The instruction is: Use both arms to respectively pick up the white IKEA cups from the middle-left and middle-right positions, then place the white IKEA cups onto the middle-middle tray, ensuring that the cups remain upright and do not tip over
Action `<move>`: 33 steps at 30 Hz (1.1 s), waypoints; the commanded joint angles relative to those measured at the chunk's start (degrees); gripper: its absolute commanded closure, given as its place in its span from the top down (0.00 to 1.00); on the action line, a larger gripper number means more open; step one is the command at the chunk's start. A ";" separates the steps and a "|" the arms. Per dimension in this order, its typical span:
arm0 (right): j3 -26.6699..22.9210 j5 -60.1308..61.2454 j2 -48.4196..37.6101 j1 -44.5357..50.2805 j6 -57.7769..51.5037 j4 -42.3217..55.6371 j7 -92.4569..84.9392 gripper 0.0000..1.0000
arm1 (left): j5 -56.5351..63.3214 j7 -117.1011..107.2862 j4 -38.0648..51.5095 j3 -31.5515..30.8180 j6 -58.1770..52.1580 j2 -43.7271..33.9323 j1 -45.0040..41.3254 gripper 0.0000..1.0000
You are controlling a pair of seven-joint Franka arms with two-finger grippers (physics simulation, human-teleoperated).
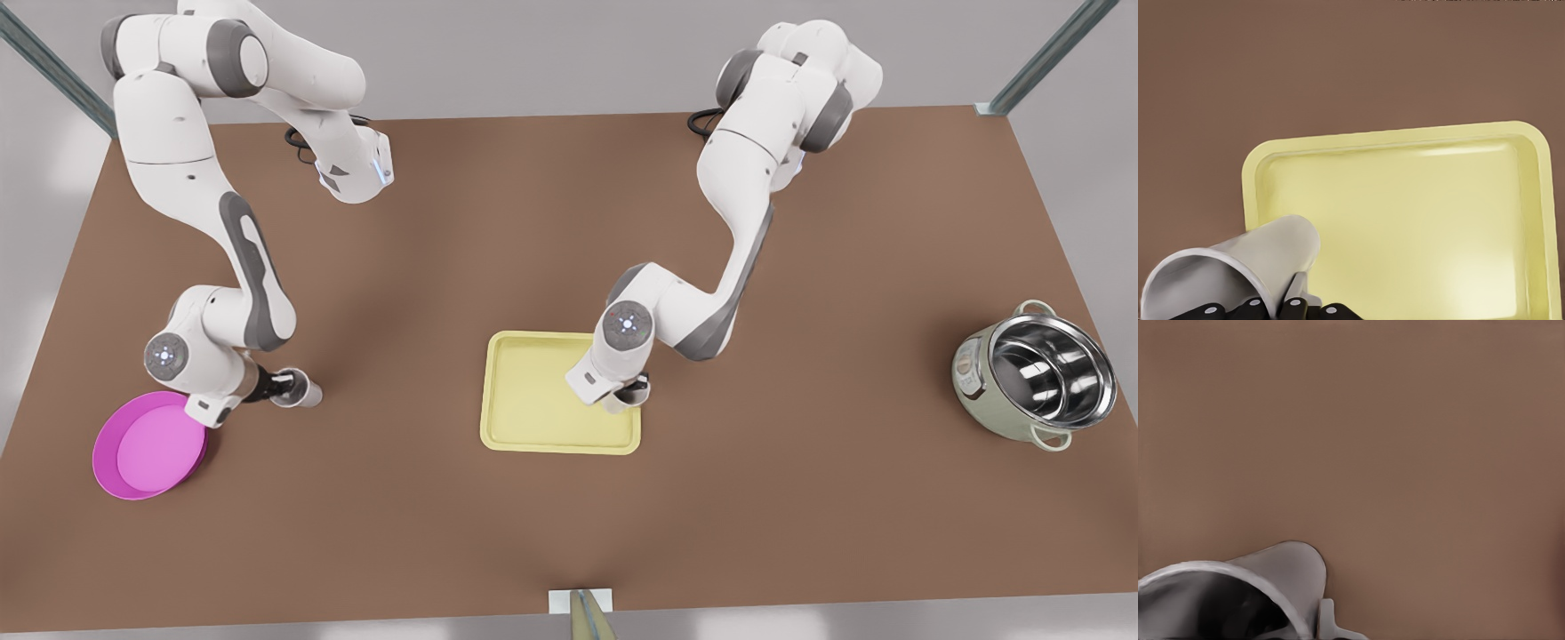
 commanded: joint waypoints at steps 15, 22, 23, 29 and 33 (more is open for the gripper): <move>0.00 16.51 2.16 29.70 -8.90 14.19 35.98 0.21 | 3.39 -25.04 1.23 0.15 1.86 4.65 -2.08 1.00; 0.00 18.55 5.85 36.82 0.77 13.92 45.74 0.21 | 2.07 -25.04 1.05 -1.07 -5.52 -2.20 -0.58 1.00; 0.00 18.46 6.64 37.35 1.99 14.10 45.83 0.21 | 1.63 -25.13 1.14 -2.13 -13.42 -6.51 1.26 1.00; -0.18 18.02 8.22 40.77 7.88 12.87 46.00 0.21 | 3.03 15.89 1.23 -2.57 -38.12 -23.56 22.44 1.00; -0.44 17.93 8.49 42.18 12.02 11.46 46.62 0.21 | 3.56 25.23 -20.56 -2.31 -25.47 -39.02 25.08 1.00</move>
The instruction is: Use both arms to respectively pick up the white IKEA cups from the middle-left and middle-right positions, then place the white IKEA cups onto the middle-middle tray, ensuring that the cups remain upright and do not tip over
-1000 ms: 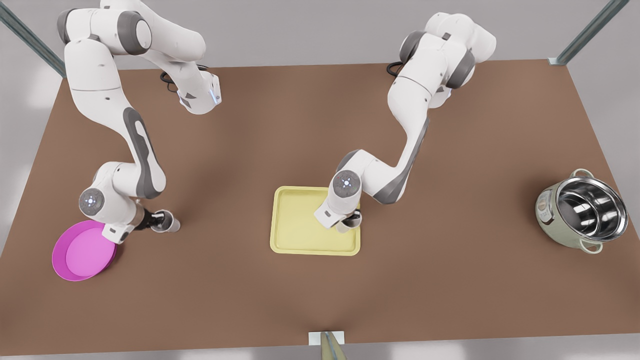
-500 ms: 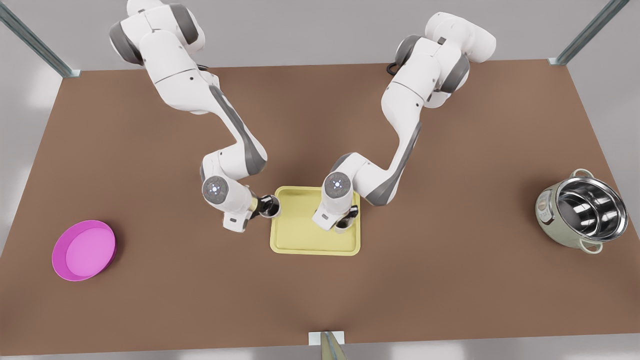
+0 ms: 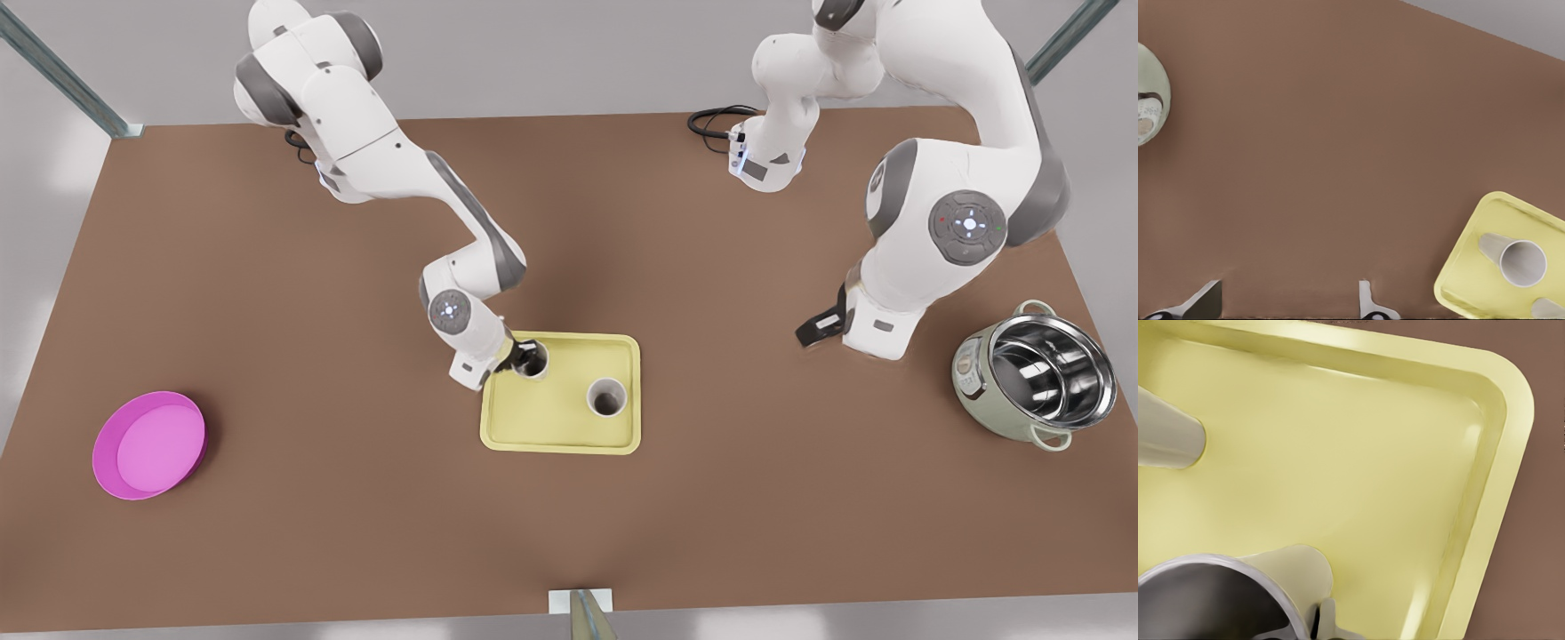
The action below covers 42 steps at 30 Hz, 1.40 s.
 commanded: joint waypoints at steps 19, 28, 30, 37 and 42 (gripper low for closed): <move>-0.39 -1.53 -0.15 -0.52 4.18 0.51 14.42 1.00 | -1.47 31.15 -4.70 -0.95 -6.04 -2.33 2.36 1.00; -1.88 -6.35 -6.66 -10.96 -19.01 6.57 6.35 1.00 | -1.29 31.06 -4.79 -0.95 -6.13 -2.16 2.36 1.00; -2.50 -16.39 -5.34 -20.90 -22.46 7.72 -12.11 1.00 | -1.29 30.97 -4.79 -0.95 -6.13 -2.16 2.36 1.00; -3.81 -19.99 -12.28 -30.05 -37.48 16.51 -29.35 1.00 | -1.29 30.97 -4.79 -1.04 -6.13 -2.16 2.36 1.00; -3.64 -23.42 -26.69 -29.96 -47.77 12.73 -27.95 1.00 | -1.29 30.88 -4.79 -1.04 -6.13 -2.16 2.36 1.00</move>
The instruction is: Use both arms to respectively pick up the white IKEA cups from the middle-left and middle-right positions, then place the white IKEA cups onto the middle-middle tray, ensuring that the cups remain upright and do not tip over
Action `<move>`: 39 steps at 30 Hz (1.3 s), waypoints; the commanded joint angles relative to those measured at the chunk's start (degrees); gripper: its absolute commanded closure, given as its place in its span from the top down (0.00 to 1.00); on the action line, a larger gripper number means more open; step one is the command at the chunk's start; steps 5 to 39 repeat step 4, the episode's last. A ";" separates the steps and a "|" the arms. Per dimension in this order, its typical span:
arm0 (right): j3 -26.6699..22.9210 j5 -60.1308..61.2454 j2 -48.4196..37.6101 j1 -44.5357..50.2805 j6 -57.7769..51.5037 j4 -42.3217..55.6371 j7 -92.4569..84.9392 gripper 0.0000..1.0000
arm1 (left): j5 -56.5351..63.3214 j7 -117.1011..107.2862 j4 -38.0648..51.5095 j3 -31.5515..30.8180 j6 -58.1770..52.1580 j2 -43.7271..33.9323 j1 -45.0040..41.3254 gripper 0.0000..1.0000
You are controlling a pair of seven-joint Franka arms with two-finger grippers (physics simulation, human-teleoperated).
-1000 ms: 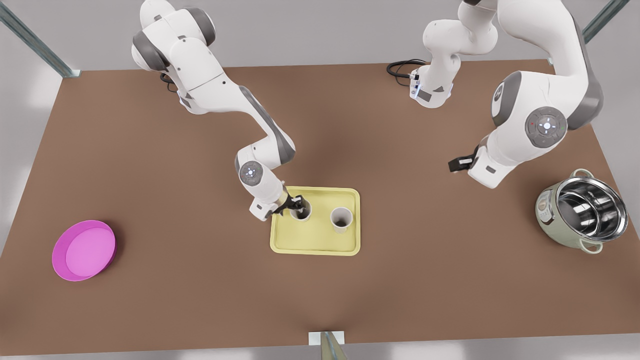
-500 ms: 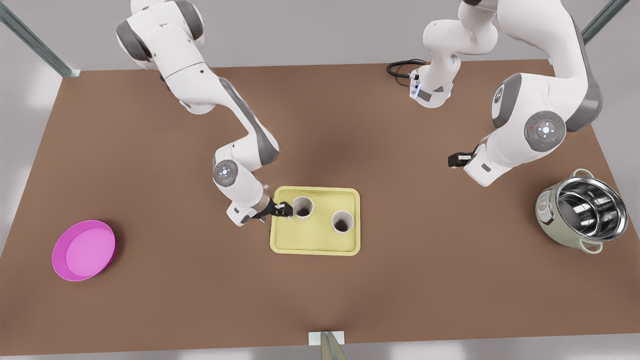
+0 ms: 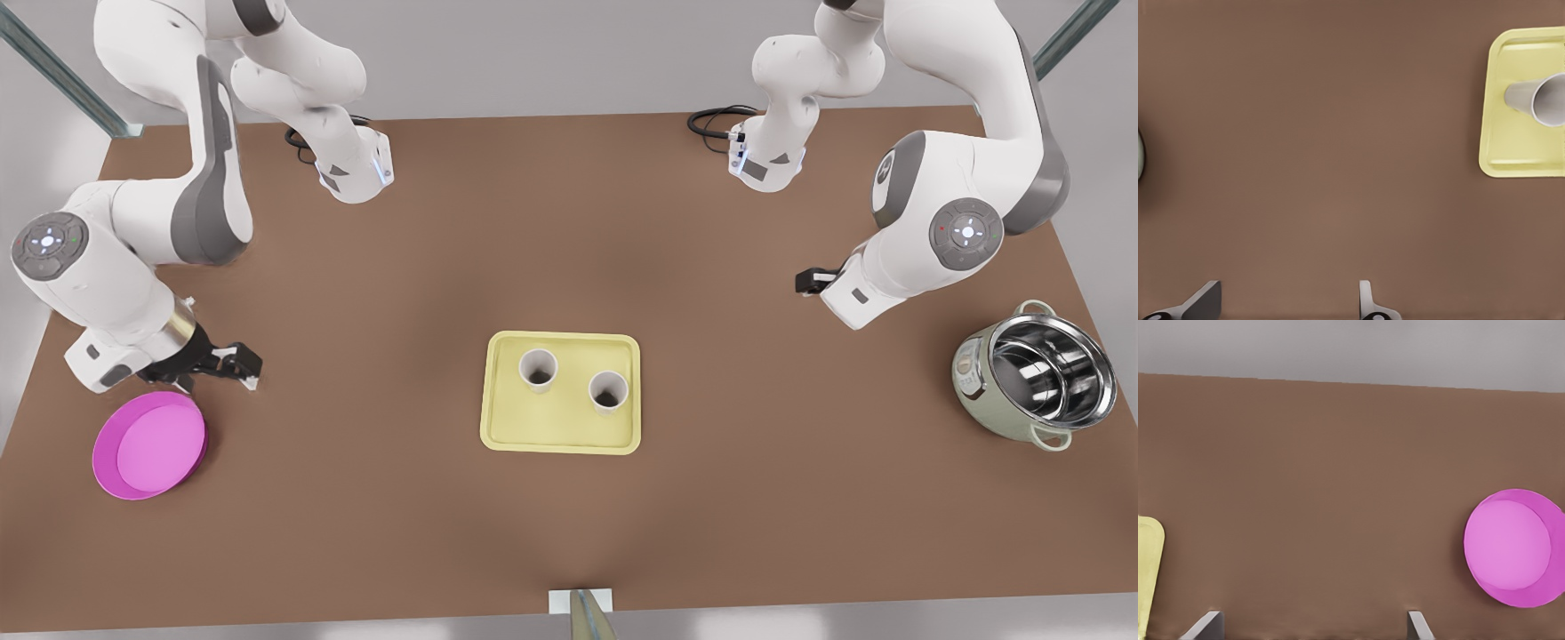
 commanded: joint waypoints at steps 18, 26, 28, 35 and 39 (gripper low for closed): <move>0.05 -1.33 -3.37 -0.03 -11.52 -1.00 -18.93 1.00 | 0.03 2.88 0.02 -0.01 -0.38 -0.06 -0.15 1.00; 0.05 -1.33 -3.37 -0.03 -11.52 -1.00 -18.93 1.00 | 0.03 2.88 0.02 -0.01 -0.38 -0.06 -0.15 1.00; 0.05 -1.33 -3.37 -0.03 -11.52 -1.00 -18.93 1.00 | 0.03 2.88 0.02 -0.01 -0.38 -0.06 -0.15 1.00; 0.05 -1.33 -3.37 -0.03 -11.52 -1.00 -18.93 1.00 | 0.03 2.88 0.02 -0.01 -0.38 -0.06 -0.15 1.00; 0.05 -1.33 -3.37 -0.03 -11.52 -1.00 -18.93 1.00 | 0.03 2.88 0.02 -0.01 -0.38 -0.06 -0.15 1.00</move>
